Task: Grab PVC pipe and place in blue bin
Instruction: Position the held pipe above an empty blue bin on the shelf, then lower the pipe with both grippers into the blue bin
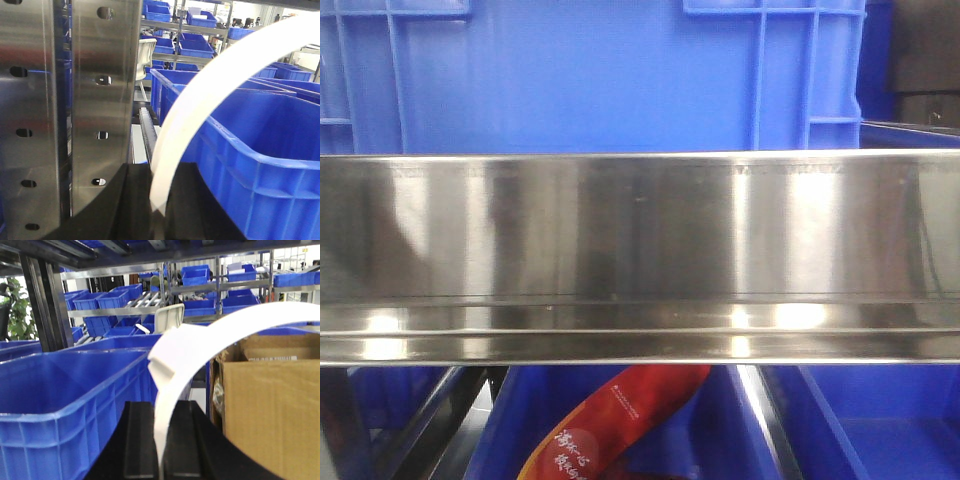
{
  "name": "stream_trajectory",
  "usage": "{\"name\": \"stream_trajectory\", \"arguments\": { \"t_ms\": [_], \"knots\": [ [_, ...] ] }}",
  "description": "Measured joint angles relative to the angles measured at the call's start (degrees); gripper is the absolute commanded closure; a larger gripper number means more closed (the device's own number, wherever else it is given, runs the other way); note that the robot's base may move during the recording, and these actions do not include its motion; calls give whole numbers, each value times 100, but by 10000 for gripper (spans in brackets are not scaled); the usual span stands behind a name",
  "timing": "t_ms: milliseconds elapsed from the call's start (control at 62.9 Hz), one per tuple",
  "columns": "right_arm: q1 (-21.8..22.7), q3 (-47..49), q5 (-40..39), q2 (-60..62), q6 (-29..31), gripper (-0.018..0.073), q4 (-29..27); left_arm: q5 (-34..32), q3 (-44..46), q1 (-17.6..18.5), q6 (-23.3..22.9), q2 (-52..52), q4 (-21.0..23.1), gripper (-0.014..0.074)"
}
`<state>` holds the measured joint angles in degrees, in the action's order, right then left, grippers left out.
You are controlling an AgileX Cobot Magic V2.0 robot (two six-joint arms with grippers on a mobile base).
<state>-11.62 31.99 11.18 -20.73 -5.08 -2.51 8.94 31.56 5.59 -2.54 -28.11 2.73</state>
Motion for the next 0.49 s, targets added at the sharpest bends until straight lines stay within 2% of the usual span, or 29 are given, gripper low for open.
{"name": "stream_trajectory", "arguments": {
  "t_ms": [381, 492],
  "knots": [
    [0, 0, -245, 0, 0, 727, 0, -79, 0, 0, 0, 0, 0, 708],
    [-11, 12, -272, 0, 0, 727, -164, 17, 121, 0, 0, 0, 150, 708]
  ]
}}
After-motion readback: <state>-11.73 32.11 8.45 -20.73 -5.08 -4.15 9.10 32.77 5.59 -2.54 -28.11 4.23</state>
